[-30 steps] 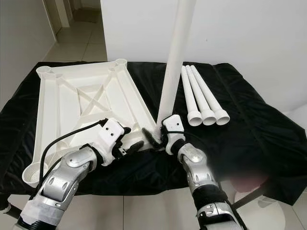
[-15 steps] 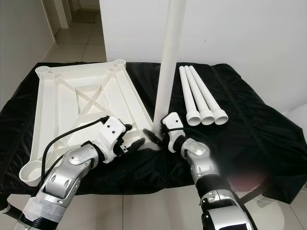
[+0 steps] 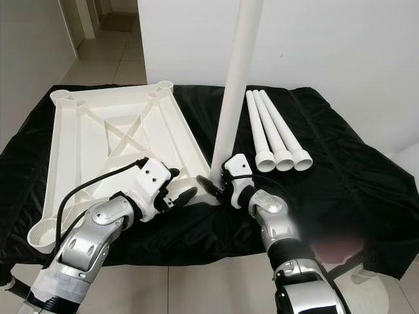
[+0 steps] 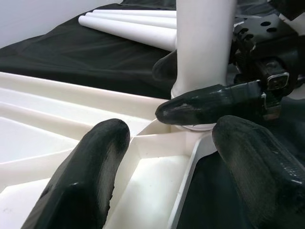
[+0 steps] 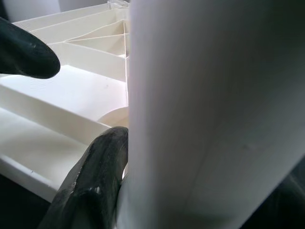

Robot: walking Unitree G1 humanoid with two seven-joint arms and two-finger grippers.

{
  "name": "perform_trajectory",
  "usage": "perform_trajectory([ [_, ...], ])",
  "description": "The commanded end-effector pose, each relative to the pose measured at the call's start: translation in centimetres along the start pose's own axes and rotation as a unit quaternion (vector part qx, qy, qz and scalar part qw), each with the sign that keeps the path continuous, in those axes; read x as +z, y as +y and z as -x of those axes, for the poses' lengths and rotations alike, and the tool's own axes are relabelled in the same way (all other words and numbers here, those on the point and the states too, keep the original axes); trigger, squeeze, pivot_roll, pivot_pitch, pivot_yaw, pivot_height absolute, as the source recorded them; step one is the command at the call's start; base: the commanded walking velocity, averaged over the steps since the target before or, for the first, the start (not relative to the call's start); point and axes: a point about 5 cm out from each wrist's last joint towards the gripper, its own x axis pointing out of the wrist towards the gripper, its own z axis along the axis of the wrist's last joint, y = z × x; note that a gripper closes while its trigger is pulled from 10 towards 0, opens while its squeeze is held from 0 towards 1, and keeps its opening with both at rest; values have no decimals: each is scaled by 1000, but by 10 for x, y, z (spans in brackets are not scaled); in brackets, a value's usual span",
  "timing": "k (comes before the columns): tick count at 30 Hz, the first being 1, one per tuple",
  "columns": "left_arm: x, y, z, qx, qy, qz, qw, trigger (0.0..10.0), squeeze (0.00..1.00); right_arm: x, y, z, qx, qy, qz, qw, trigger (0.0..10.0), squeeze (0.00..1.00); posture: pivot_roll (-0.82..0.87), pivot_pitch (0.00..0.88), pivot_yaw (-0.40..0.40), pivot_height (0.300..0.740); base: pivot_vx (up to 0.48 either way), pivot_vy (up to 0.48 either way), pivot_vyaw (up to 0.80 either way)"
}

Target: Building children table

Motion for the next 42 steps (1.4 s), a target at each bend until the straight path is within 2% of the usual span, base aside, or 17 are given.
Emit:
perform_trajectory([
  [1,-4,2,0,38,6,6,999,10000,0,-3,7,-2,-18,0,-10,1000,10000,0,15,0,-38,740,0,0,0],
  [8,-6,2,1,39,9,7,999,10000,0,-4,9,-3,-76,-5,-21,997,10000,0,17,0,-35,740,0,0,0],
  [10,-7,1,3,38,11,8,999,10000,0,-4,12,-5,-111,-14,-34,993,10000,0,16,0,-33,740,0,0,0],
  [15,-8,1,3,38,11,8,999,10000,0,-4,14,-5,-134,-17,-45,990,10000,0,14,0,-32,740,0,0,0],
  [17,-8,0,3,36,12,8,999,10000,0,-5,18,-7,-163,-17,-60,985,10000,0,12,0,-29,740,0,0,0],
  [20,-8,-1,3,35,13,8,999,10000,0,-6,21,-7,-180,-13,-58,982,10000,0,12,0,-29,740,0,0,0],
  [21,-10,-2,4,33,15,7,999,10000,0,-7,25,-7,-207,-8,-63,976,10000,0,12,0,-29,740,0,0,0],
  [27,-9,-2,4,34,15,8,999,10000,0,-7,27,-7,-235,-4,-64,970,10000,0,13,0,-30,740,0,0,0],
  [30,-9,-2,4,34,12,8,999,10000,0,-7,37,-11,-280,0,-78,957,10000,0,18,0,-40,740,0,0,0],
  [36,-9,-3,3,30,12,6,999,10000,0,-7,48,-15,-298,5,-111,948,10000,0,22,0,-46,740,0,0,0],
  [42,-9,-5,2,21,10,4,1000,10000,0,-1,49,-15,-285,-7,-116,951,10000,0,11,0,-46,740,0,0,0],
])
